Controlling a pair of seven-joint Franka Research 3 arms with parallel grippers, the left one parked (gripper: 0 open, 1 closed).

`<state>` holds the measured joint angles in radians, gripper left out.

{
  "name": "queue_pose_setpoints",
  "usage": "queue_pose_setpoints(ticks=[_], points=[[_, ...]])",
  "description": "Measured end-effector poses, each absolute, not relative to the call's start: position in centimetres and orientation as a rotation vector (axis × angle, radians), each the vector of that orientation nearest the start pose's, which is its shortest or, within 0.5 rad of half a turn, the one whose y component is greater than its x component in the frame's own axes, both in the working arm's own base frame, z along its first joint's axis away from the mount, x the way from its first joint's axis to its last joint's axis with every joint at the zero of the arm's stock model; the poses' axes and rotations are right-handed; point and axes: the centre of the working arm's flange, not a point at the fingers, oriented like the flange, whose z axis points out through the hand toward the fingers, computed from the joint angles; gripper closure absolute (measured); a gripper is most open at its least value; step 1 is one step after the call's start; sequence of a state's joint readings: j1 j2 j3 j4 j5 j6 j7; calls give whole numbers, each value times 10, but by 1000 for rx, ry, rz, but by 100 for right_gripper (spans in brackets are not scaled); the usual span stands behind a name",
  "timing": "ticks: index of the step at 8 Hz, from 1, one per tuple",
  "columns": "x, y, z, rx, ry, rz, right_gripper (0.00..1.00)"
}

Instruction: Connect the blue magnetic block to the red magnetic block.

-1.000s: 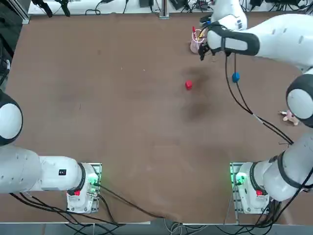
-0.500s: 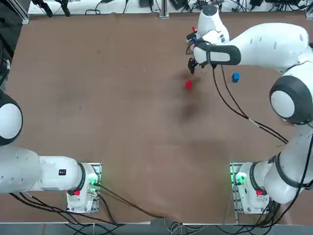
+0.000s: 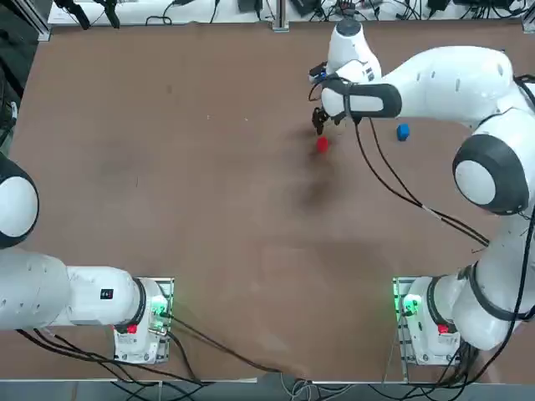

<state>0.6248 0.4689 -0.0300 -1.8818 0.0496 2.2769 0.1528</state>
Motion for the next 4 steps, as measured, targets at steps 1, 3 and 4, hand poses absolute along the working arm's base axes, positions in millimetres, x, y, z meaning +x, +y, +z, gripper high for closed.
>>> queue_pose_setpoints(ticks=[1, 3, 4], points=[[513, 360, 243, -3081, -650, 138, 5], [509, 364, 221, -3085, -661, 156, 5], [508, 364, 213, -3088, -660, 167, 5]])
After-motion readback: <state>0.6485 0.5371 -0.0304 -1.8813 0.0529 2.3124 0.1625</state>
